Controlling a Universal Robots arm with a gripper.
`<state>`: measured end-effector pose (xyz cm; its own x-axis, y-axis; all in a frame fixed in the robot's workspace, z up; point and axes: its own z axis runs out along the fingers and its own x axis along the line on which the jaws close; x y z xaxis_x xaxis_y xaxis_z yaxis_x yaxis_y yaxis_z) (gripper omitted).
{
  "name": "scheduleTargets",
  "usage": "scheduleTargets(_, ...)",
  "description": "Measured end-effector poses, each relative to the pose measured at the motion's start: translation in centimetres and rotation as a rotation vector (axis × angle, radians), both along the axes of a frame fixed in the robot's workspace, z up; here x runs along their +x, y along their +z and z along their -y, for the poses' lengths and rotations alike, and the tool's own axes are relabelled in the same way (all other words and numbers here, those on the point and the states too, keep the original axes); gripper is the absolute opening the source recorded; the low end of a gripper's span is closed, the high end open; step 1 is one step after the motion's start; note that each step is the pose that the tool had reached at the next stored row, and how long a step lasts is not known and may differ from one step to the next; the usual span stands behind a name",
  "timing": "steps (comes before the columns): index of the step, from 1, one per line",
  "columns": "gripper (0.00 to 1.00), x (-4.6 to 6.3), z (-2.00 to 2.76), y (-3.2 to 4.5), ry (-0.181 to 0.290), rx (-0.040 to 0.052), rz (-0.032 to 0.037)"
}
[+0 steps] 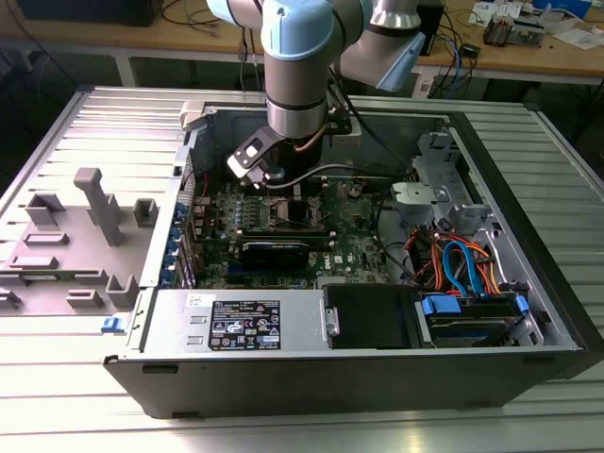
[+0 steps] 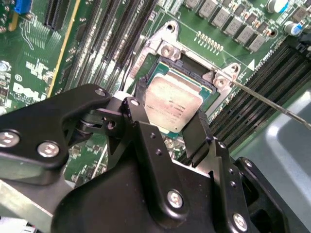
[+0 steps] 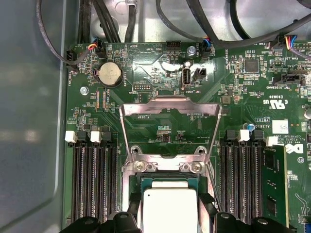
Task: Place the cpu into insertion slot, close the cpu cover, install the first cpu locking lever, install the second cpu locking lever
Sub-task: 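Place the cpu into insertion slot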
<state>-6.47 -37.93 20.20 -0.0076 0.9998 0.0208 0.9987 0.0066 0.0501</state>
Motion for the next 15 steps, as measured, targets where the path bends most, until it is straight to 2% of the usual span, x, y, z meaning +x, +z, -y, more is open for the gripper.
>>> scheduleTargets(15,0.54,-0.01,-0.01,-0.55,-0.010,-0.0008,-0.0003)
